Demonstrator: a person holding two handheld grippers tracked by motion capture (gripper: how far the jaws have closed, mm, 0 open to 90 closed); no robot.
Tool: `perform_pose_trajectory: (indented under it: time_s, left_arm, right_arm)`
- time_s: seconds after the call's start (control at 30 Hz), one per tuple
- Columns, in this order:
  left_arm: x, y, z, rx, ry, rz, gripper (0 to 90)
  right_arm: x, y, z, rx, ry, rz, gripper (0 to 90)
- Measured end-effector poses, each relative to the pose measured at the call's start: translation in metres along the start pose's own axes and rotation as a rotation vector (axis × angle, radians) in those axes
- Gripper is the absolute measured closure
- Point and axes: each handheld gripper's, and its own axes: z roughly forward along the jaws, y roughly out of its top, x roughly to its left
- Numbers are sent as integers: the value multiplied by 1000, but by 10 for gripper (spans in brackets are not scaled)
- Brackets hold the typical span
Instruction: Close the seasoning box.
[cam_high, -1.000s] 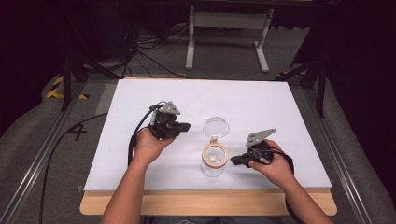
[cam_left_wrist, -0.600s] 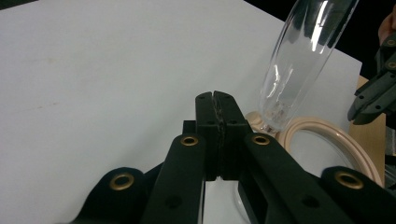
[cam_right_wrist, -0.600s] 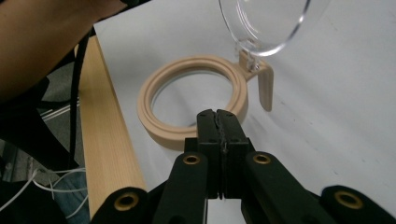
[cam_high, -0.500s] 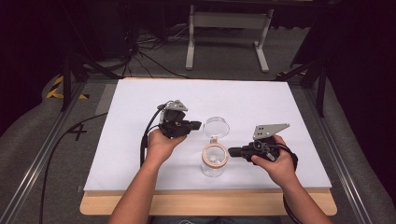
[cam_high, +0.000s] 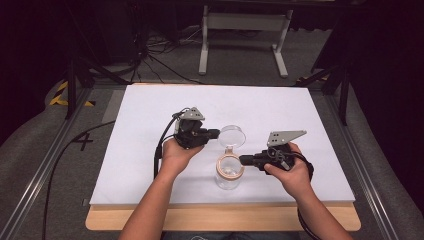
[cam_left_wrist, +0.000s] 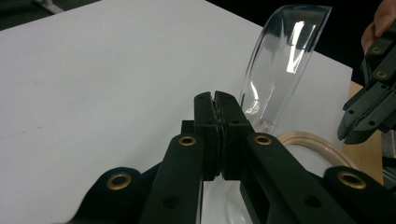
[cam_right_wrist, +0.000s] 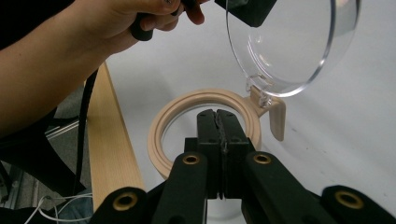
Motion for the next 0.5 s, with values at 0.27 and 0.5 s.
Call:
perform_pose_trajectory:
  time_s: [0.27,0.5]
  left_arm:
    - [-7,0,-5,8,-8,30,884]
    - [-17,2,-11,30,-30,83,881]
  right_arm:
    - [3,8,6,-12,29,-9,894]
    - [5,12,7,-12,42,-17,887]
